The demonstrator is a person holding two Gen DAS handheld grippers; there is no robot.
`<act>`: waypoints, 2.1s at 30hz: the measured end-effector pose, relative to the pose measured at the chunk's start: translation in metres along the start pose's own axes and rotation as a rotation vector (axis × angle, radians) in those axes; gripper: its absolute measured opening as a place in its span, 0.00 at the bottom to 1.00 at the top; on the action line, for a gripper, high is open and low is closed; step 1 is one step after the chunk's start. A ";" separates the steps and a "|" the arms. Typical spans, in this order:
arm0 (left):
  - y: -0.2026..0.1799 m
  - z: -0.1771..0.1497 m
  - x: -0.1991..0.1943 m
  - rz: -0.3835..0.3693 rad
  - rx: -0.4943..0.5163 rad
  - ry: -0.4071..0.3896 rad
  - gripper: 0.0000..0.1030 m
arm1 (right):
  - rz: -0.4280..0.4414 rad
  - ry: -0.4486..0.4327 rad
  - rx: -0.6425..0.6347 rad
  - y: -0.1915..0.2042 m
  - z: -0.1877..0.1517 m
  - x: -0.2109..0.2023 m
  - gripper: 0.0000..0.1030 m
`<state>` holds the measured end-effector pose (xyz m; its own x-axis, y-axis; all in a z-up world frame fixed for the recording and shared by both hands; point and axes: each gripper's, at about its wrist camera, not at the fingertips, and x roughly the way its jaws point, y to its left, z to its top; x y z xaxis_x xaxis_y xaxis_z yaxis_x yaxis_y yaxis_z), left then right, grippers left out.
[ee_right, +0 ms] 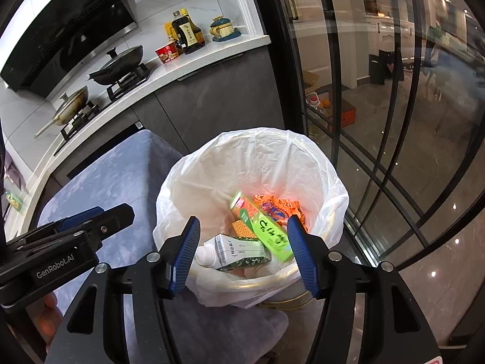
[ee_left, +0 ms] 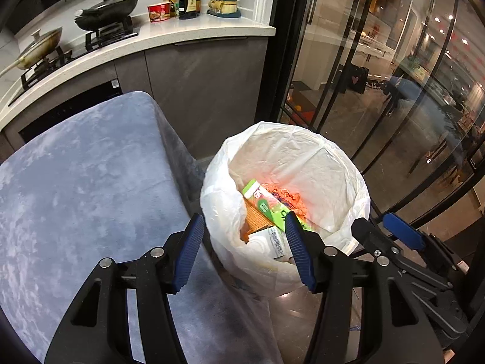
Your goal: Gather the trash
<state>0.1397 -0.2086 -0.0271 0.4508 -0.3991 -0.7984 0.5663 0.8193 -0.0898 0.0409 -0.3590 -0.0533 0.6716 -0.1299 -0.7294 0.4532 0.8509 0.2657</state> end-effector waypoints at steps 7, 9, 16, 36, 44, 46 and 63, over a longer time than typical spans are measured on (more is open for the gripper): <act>0.008 -0.005 -0.012 0.023 -0.009 -0.020 0.60 | -0.013 -0.018 -0.032 0.012 -0.003 -0.012 0.62; 0.009 -0.007 -0.015 0.031 -0.007 -0.028 0.61 | -0.015 -0.021 -0.041 0.015 -0.004 -0.016 0.63; 0.016 -0.013 -0.022 0.042 -0.020 -0.032 0.63 | -0.020 -0.029 -0.066 0.023 -0.008 -0.026 0.65; 0.026 -0.032 -0.038 0.112 -0.048 -0.057 0.86 | -0.069 -0.016 -0.098 0.029 -0.022 -0.042 0.75; 0.029 -0.043 -0.041 0.141 -0.058 -0.041 0.89 | -0.076 -0.008 -0.106 0.030 -0.033 -0.050 0.82; 0.030 -0.046 -0.043 0.148 -0.060 -0.043 0.89 | -0.076 -0.005 -0.107 0.030 -0.034 -0.051 0.82; 0.024 -0.070 -0.047 0.173 -0.062 -0.020 0.92 | -0.107 0.004 -0.131 0.028 -0.052 -0.058 0.93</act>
<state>0.0839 -0.1417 -0.0338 0.5522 -0.2576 -0.7929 0.4359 0.8999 0.0112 -0.0157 -0.3018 -0.0363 0.6214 -0.2218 -0.7515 0.4419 0.8912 0.1023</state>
